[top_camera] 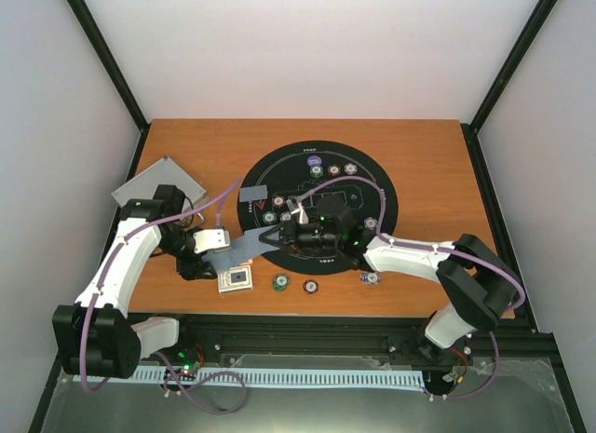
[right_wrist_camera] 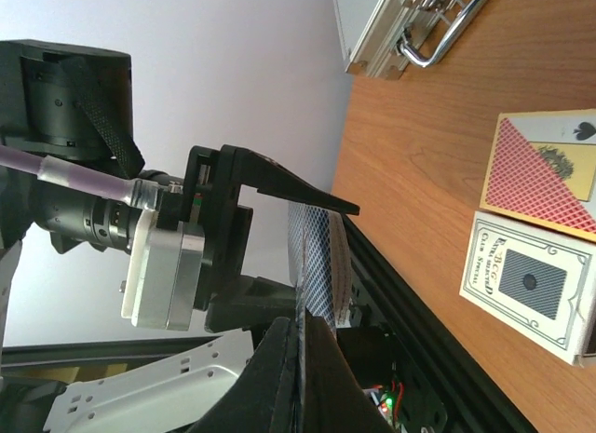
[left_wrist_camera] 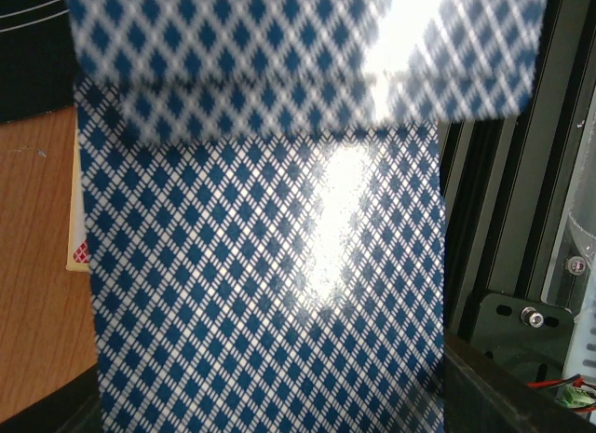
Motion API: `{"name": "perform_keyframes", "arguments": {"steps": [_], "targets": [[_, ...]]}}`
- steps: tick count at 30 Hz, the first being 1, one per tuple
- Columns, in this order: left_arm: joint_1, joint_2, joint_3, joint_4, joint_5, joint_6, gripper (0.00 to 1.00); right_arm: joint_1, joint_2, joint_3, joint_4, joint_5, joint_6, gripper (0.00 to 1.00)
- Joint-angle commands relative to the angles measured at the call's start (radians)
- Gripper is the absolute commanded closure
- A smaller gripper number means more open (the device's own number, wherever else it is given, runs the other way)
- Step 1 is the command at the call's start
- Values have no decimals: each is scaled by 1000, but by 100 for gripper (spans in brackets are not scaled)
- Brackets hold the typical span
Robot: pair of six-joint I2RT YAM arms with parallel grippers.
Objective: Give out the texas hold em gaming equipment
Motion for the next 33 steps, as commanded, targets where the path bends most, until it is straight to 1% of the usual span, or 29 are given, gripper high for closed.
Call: {"name": "perform_keyframes", "arguments": {"steps": [1, 11, 23, 33], "targets": [[-1, -15, 27, 2, 25, -8, 99, 37, 45, 40, 92, 31, 40, 97], [0, -15, 30, 2, 21, -8, 99, 92, 134, 100, 131, 60, 62, 97], [0, -17, 34, -1, 18, -8, 99, 143, 214, 171, 97, 87, 38, 97], [0, -18, 34, -8, 11, 4, 99, 140, 191, 190, -49, 102, -70, 97]]}}
